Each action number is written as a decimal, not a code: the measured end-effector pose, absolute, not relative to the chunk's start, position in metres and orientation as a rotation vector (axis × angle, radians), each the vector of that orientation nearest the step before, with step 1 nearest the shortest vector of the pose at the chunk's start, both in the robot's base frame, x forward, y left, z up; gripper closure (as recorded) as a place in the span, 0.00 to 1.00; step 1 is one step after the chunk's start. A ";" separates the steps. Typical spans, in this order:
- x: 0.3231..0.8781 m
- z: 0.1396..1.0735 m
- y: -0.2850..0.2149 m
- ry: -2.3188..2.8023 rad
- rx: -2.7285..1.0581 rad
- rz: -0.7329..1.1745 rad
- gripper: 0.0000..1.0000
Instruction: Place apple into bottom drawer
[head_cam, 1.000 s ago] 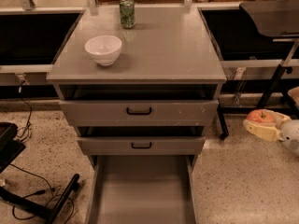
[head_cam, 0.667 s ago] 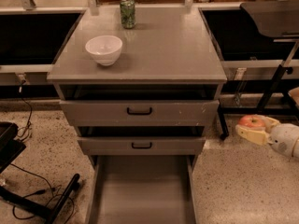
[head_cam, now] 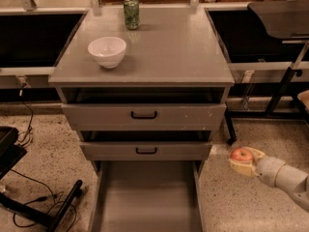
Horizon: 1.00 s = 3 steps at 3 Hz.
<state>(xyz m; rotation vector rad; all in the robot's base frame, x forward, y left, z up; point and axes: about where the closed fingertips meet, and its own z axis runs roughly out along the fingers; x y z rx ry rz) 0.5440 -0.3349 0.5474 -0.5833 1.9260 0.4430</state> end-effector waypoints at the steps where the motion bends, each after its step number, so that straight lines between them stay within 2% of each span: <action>1: 0.545 0.485 -0.323 1.905 -0.614 0.491 1.00; 2: 0.545 0.485 -0.323 1.905 -0.614 0.491 1.00; 3: 0.555 0.453 -0.301 1.898 -0.623 0.561 1.00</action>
Offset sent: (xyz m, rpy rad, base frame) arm 0.0014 0.0086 -0.0498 0.0112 -0.0071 0.0388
